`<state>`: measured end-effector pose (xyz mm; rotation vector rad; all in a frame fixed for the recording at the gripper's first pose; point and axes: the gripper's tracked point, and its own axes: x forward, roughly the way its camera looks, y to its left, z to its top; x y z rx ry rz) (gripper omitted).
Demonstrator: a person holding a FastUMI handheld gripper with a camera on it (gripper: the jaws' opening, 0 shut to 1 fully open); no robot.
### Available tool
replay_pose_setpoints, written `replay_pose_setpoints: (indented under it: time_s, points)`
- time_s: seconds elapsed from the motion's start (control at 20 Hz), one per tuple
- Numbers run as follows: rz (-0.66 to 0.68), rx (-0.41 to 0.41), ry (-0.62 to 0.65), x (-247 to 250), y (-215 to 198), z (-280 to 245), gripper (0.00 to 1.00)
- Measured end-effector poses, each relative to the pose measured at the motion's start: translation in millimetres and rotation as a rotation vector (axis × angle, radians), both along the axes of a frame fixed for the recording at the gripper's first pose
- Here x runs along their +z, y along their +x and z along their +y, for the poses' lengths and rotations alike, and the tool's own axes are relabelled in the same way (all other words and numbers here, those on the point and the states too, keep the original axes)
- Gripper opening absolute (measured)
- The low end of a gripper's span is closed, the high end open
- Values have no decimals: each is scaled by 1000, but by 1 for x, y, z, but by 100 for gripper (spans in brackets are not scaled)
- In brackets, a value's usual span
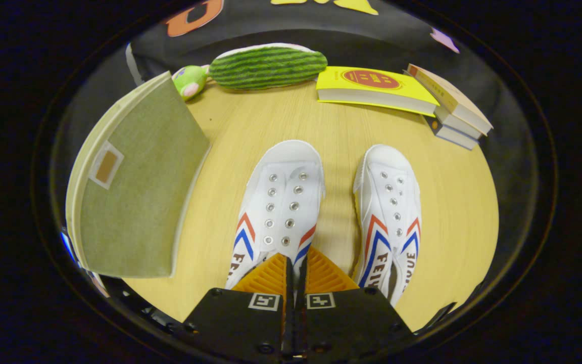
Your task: Open the storage box then place both shoes into the box .Put the left shoe in first, then the right shoe, with the right side of both shoes facing outward in a uniform manner.
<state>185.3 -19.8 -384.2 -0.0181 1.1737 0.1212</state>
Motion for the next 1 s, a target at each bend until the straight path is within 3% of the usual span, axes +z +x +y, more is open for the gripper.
replay_pose_setpoints:
  time_s: [0.1, 0.3, 0.4, 0.6, 1.0]
  points:
    - [-5, -27, 100, 8, 0, 6, 6]
    - [-3, -167, 324, 29, 4, 17, 6]
    - [-7, -205, 375, 39, 6, 21, 6]
    - [-95, -166, 378, 77, 9, 28, 5]
    - [-205, -185, 445, 176, -5, 67, 5]
